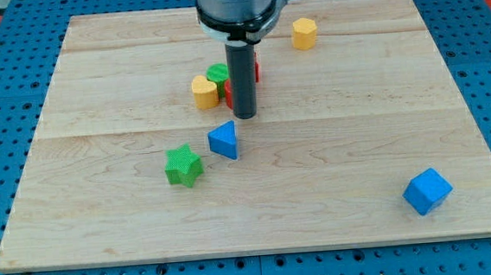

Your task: Slide the group of blocks right a bit

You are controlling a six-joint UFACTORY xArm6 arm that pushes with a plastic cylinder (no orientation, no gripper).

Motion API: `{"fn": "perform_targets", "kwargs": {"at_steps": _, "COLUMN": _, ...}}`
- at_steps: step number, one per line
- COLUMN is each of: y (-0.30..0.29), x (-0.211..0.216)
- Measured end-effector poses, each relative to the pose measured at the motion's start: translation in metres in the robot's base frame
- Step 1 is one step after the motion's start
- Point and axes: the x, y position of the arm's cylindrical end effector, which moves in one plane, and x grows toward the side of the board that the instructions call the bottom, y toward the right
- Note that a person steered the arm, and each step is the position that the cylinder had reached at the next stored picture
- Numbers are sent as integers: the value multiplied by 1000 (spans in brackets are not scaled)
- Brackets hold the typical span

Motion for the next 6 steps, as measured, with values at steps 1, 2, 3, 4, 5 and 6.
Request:
{"fn": "perform_targets", "kwargs": {"at_steps": 1, "y": -68, "x": 12}}
{"fn": "perform_targets", "kwargs": {"at_steps": 2, "y": -130, "x": 3}}
{"fn": "perform_targets", "kwargs": {"at_steps": 3, "y": -129, "x": -40}}
{"fn": "perform_targets", "kwargs": {"at_steps": 4, "y": -94, "x": -58}}
{"fn": "perform_targets", "kwargs": {"at_steps": 5, "y": -36, "x": -61}}
{"fn": "perform_targets", "kwargs": {"at_steps": 6, "y": 14, "x": -44}}
